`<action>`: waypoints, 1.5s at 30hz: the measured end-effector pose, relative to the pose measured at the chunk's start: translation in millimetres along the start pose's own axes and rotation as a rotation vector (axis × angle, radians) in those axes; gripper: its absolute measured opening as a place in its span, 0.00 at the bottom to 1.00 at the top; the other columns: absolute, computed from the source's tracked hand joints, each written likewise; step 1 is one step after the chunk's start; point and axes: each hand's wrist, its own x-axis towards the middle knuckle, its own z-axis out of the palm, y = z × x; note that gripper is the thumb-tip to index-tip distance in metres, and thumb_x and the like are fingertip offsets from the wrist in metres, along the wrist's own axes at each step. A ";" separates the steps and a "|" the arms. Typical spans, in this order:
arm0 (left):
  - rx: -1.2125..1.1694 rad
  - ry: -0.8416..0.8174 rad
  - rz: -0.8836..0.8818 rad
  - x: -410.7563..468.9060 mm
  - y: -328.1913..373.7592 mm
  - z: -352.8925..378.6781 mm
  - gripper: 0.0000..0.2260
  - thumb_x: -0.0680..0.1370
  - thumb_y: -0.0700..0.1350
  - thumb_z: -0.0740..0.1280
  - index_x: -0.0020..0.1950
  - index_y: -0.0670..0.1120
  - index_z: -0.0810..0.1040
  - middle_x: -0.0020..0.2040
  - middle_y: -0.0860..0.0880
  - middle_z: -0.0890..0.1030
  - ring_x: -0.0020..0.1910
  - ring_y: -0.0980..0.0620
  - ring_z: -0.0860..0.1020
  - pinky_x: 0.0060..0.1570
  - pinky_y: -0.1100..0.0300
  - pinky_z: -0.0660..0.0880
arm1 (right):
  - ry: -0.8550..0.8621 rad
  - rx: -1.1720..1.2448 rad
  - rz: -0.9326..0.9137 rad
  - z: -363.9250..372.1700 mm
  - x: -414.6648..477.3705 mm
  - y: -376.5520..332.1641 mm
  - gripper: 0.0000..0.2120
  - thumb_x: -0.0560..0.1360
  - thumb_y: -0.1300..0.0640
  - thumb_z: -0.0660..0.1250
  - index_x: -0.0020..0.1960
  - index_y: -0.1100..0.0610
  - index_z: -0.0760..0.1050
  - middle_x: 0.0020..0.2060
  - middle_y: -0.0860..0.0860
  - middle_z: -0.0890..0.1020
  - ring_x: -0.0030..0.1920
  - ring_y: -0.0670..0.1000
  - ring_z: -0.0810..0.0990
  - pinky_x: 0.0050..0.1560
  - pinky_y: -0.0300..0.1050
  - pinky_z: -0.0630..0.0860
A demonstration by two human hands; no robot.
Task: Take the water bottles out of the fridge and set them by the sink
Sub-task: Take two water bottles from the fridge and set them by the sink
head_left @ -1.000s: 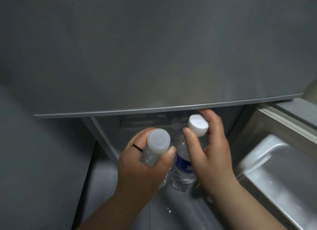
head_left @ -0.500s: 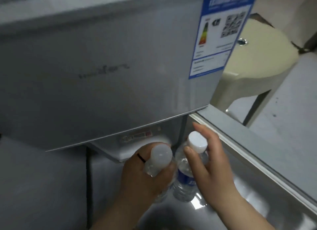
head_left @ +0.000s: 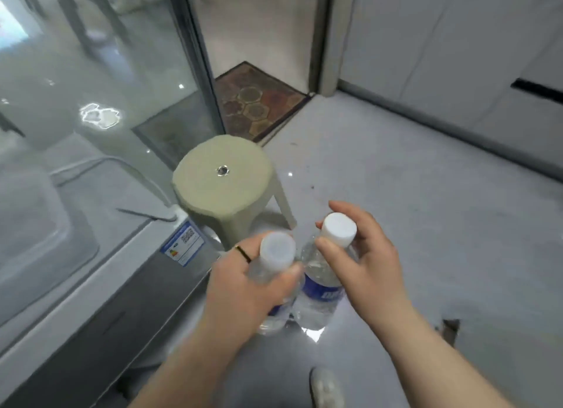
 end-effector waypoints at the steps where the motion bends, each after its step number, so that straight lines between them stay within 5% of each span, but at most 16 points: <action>1: 0.012 -0.045 0.032 3.2 15.9 8.0 0.06 0.60 0.51 0.72 0.34 0.58 0.78 0.32 0.66 0.81 0.35 0.72 0.75 0.35 0.81 0.70 | 0.048 -0.022 -0.024 -14.3 -1.7 -13.0 0.17 0.63 0.55 0.67 0.46 0.38 0.69 0.44 0.37 0.77 0.45 0.29 0.76 0.48 0.20 0.69; 4: 0.026 -0.133 0.150 10.4 57.8 38.3 0.12 0.65 0.41 0.74 0.39 0.57 0.76 0.36 0.62 0.79 0.36 0.76 0.74 0.36 0.84 0.67 | 0.159 -0.073 -0.071 -57.3 -7.3 -45.2 0.16 0.64 0.55 0.66 0.46 0.37 0.68 0.46 0.34 0.75 0.48 0.31 0.75 0.49 0.20 0.68; 10: -0.019 -0.340 0.266 17.2 122.1 107.9 0.13 0.67 0.37 0.72 0.41 0.56 0.77 0.38 0.62 0.79 0.36 0.75 0.75 0.38 0.83 0.69 | 0.435 -0.151 -0.111 -137.6 -24.5 -88.4 0.16 0.64 0.53 0.67 0.46 0.36 0.68 0.47 0.38 0.77 0.52 0.39 0.75 0.51 0.22 0.69; 14: -0.020 -0.484 0.296 13.6 146.4 160.2 0.12 0.67 0.38 0.72 0.42 0.54 0.78 0.34 0.63 0.80 0.36 0.75 0.75 0.37 0.83 0.69 | 0.580 -0.133 -0.089 -186.0 -44.4 -94.8 0.16 0.64 0.54 0.67 0.46 0.37 0.68 0.47 0.41 0.78 0.51 0.42 0.77 0.53 0.29 0.72; 21: -0.054 -0.674 0.357 2.1 188.8 267.9 0.14 0.66 0.38 0.72 0.51 0.44 0.79 0.42 0.58 0.80 0.37 0.74 0.76 0.40 0.81 0.71 | 0.813 -0.219 -0.064 -284.0 -76.0 -106.8 0.20 0.69 0.61 0.69 0.45 0.37 0.68 0.45 0.40 0.78 0.50 0.45 0.78 0.49 0.25 0.71; 25: -0.115 -0.830 0.406 -10.0 219.1 327.2 0.12 0.67 0.36 0.71 0.43 0.52 0.79 0.32 0.64 0.81 0.36 0.75 0.76 0.38 0.83 0.70 | 0.966 -0.284 -0.080 -335.0 -91.1 -117.5 0.21 0.69 0.63 0.69 0.46 0.37 0.67 0.45 0.40 0.77 0.47 0.44 0.78 0.47 0.22 0.71; 29: -0.121 -0.965 0.419 -18.5 239.9 394.6 0.12 0.67 0.40 0.72 0.50 0.48 0.79 0.42 0.62 0.79 0.40 0.70 0.76 0.40 0.82 0.70 | 1.122 -0.309 -0.059 -387.1 -105.4 -116.2 0.20 0.70 0.63 0.68 0.45 0.37 0.68 0.46 0.46 0.79 0.48 0.45 0.78 0.48 0.25 0.72; 34: -0.153 -1.171 0.456 -29.6 264.6 490.2 0.12 0.68 0.40 0.71 0.50 0.49 0.77 0.42 0.60 0.78 0.41 0.70 0.75 0.40 0.83 0.69 | 1.325 -0.372 0.012 -463.3 -119.7 -105.8 0.20 0.70 0.63 0.68 0.44 0.38 0.68 0.46 0.51 0.79 0.46 0.45 0.77 0.45 0.23 0.72; 39: -0.169 -1.373 0.462 -44.8 288.6 591.5 0.12 0.68 0.40 0.71 0.49 0.51 0.75 0.40 0.64 0.75 0.34 0.78 0.73 0.37 0.86 0.67 | 1.609 -0.427 0.109 -549.5 -139.9 -98.2 0.13 0.70 0.62 0.67 0.49 0.47 0.70 0.49 0.51 0.78 0.50 0.50 0.76 0.48 0.33 0.72; 45: -0.145 -1.577 0.432 -93.6 309.0 697.2 0.12 0.69 0.41 0.71 0.51 0.49 0.76 0.37 0.64 0.74 0.34 0.74 0.74 0.34 0.86 0.66 | 1.913 -0.496 0.227 -643.3 -179.7 -81.2 0.15 0.71 0.61 0.66 0.57 0.54 0.71 0.51 0.52 0.76 0.51 0.49 0.74 0.39 0.19 0.68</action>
